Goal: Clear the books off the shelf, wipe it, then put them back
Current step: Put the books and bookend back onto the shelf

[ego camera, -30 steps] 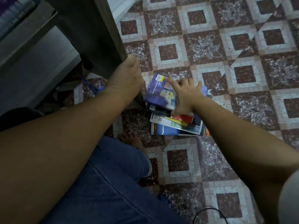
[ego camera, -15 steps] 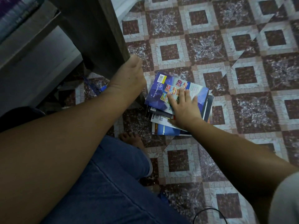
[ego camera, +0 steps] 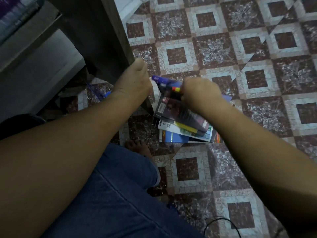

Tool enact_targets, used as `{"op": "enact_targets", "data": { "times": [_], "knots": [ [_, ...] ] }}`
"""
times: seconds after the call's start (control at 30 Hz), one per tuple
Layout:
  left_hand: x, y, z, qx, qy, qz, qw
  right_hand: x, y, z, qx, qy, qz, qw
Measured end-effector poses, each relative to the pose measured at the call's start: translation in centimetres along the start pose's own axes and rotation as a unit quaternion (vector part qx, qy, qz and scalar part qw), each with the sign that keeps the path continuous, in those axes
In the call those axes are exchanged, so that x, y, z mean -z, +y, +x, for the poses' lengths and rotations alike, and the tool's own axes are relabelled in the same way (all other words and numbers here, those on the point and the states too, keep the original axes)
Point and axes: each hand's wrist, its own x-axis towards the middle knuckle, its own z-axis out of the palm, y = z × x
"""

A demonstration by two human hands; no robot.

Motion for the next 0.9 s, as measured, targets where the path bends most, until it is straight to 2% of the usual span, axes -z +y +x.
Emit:
{"op": "enact_targets", "data": {
  "times": [0.1,0.2,0.33,0.4,0.47,0.57,0.67,0.77,0.9],
  "knots": [
    [-0.1,0.0,0.0,0.000,-0.004,-0.025,1.000,1.3,0.7,-0.5,0.004,-0.006,-0.012,1.000],
    [0.1,0.0,0.0,-0.011,0.012,-0.018,1.000,-1.2,1.3,-1.1,0.015,-0.033,-0.042,0.998],
    [0.6,-0.3,-0.3,-0.024,0.000,-0.026,0.999,-2.2,2.1,-1.1,0.021,-0.002,-0.030,0.999],
    [0.9,-0.4,-0.4,-0.005,0.002,-0.032,0.999,-2.0,2.1,-1.3,0.028,0.000,-0.036,0.999],
    [1.8,-0.7,-0.2,0.037,-0.002,-0.082,0.996,-1.6,1.8,-1.8,0.030,-0.008,-0.043,0.999],
    [3.2,-0.8,0.1,0.074,-0.018,-0.262,0.962,-0.9,0.8,-2.8,0.027,0.002,-0.060,0.998],
    [3.9,-0.9,-0.9,-0.006,-0.031,-0.429,0.903,0.0,-0.5,-4.2,0.028,0.017,-0.076,0.997],
    [4.0,-1.5,-2.3,-0.013,-0.078,-0.489,0.869,1.6,-1.8,-6.0,0.051,0.032,-0.052,0.997],
    [3.1,-4.1,-5.5,0.006,-0.069,-0.483,0.873,4.1,-4.3,-7.6,0.113,0.065,-0.001,0.991]
  ]
}}
